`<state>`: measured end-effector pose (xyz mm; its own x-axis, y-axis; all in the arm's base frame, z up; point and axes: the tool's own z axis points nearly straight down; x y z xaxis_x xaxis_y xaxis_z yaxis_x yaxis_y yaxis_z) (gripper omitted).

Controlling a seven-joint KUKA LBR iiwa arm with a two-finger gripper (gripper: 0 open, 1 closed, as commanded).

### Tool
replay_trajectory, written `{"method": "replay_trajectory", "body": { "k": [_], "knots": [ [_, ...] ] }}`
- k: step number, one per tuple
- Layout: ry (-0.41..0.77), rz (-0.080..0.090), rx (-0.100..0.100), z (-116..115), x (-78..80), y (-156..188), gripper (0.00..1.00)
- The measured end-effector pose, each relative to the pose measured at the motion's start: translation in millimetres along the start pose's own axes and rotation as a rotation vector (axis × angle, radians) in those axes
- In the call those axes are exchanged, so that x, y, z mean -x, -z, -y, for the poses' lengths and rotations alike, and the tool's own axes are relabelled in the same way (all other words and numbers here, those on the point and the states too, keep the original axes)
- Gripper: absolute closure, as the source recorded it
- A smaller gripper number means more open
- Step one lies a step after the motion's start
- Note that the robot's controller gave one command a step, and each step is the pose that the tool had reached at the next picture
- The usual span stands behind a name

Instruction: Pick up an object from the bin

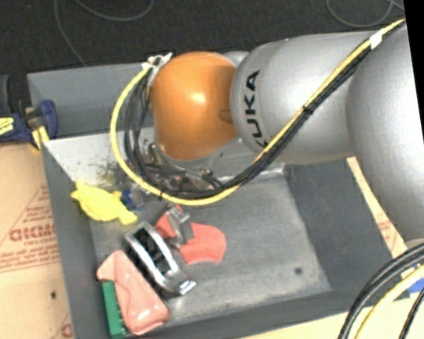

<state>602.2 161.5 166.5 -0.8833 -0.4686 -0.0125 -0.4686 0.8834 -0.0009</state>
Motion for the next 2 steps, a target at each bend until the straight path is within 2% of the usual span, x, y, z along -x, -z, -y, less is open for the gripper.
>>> {"method": "replay_trajectory", "body": {
  "k": [1,2],
  "knots": [
    [0.014,-0.007,-0.004,33.1,7.4,5.3,0.00],
    [0.000,0.006,0.001,20.6,-28.2,-18.6,0.00]
  ]
}}
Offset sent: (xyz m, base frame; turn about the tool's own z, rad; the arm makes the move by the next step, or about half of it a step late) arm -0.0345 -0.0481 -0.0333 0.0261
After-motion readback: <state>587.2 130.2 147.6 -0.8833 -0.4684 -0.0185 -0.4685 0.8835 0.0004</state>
